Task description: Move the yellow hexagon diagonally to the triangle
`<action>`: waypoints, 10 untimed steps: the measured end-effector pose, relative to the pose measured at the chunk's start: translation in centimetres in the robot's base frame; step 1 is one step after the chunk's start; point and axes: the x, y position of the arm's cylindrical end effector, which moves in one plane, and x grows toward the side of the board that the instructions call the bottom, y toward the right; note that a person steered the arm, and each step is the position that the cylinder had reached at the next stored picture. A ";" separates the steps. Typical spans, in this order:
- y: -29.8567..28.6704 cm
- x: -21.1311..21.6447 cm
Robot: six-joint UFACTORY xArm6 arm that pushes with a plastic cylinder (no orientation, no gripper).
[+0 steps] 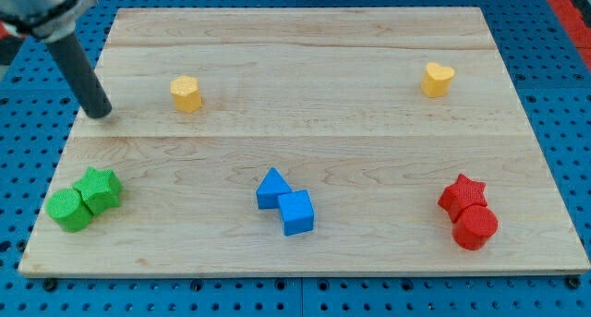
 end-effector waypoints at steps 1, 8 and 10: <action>6.7 -3.8; 23.7 -0.8; 11.9 1.9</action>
